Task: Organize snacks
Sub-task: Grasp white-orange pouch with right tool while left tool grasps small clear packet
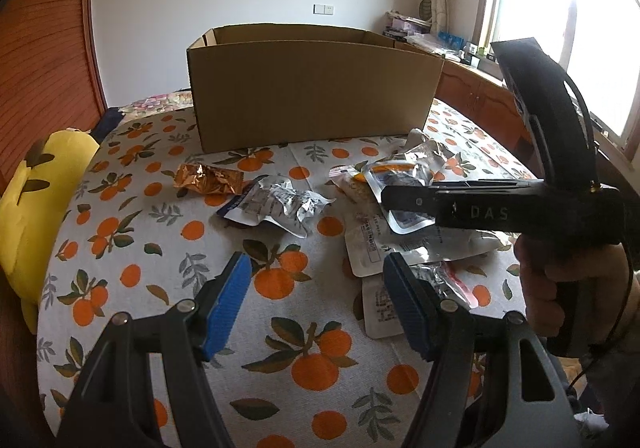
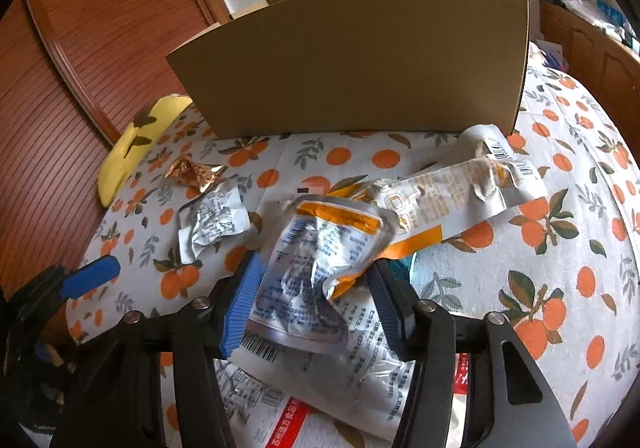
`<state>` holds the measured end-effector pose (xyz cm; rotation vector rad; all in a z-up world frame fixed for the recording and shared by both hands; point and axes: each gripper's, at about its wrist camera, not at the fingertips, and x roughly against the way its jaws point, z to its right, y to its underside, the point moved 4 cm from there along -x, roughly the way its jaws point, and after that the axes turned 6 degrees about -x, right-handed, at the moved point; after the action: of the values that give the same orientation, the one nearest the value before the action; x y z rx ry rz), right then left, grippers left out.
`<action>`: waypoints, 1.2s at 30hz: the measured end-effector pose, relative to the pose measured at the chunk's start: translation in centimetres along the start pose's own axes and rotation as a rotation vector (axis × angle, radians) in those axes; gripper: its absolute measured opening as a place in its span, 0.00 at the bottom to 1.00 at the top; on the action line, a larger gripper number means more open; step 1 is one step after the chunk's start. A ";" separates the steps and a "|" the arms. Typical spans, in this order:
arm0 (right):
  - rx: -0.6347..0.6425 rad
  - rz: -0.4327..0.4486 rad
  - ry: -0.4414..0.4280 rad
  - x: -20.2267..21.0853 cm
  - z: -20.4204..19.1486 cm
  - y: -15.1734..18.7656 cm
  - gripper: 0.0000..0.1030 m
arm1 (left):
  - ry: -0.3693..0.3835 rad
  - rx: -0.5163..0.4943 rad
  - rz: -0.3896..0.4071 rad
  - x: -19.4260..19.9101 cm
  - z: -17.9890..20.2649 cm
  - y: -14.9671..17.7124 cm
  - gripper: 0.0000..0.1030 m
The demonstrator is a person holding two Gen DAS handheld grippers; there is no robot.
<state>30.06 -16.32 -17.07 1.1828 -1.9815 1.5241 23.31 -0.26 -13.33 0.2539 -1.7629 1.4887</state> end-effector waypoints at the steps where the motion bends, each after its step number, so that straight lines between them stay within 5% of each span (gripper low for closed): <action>1: 0.004 0.001 -0.002 0.1 0.0 0.0 0.40 | -0.004 -0.004 -0.001 -0.1 0.0 0.0 0.67; 4: 0.011 0.009 -0.003 0.6 0.1 0.0 0.29 | -0.015 -0.011 -0.001 -0.6 -0.2 -0.4 0.67; 10: 0.011 0.044 -0.017 1.5 0.6 0.0 0.23 | -0.049 -0.031 -0.022 -2.5 -1.7 -1.8 0.67; 17: 0.008 0.068 -0.066 2.7 1.2 0.5 0.22 | -0.038 -0.012 -0.060 -5.3 -2.8 -3.2 0.67; 31: 0.007 0.059 -0.113 3.0 2.6 1.3 0.23 | -0.031 -0.238 -0.172 -9.3 -0.8 -3.9 0.68; 36: 0.017 0.066 -0.124 2.9 2.6 1.6 0.23 | -0.027 -0.200 -0.175 -9.4 -1.2 -4.2 0.68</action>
<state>27.59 -19.73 -16.88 1.2592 -2.1105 1.5364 32.65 -3.46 -16.61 0.3177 -1.8458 1.1816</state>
